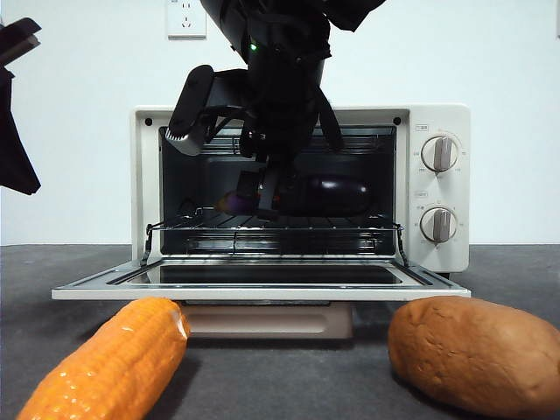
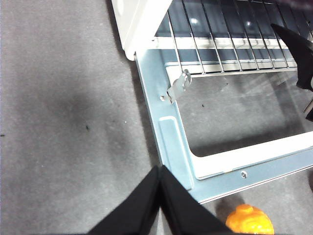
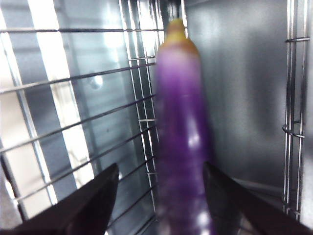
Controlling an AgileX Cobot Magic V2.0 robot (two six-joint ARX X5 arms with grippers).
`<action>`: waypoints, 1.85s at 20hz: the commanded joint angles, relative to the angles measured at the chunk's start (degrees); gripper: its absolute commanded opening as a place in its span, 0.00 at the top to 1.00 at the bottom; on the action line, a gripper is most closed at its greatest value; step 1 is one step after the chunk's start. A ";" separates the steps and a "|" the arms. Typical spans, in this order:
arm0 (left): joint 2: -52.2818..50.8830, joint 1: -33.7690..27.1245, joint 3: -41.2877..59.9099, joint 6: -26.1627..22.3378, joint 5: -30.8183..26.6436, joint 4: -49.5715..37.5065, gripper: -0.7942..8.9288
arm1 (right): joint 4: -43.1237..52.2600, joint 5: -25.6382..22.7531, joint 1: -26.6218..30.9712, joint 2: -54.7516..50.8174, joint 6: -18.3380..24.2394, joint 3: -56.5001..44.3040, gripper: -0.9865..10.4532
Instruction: Take the eggplant from the table,put the eggplant in the oven
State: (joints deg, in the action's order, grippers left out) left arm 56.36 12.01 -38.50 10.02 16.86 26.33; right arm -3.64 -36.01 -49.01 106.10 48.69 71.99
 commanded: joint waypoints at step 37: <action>30.01 -2.12 -0.22 -4.98 11.43 -9.68 0.91 | -38.07 5.16 -15.32 -36.22 -35.76 1.09 0.91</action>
State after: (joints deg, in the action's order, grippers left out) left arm 85.36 9.82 -38.50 6.81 27.66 16.91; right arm -41.82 -30.98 -63.51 69.10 14.44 71.99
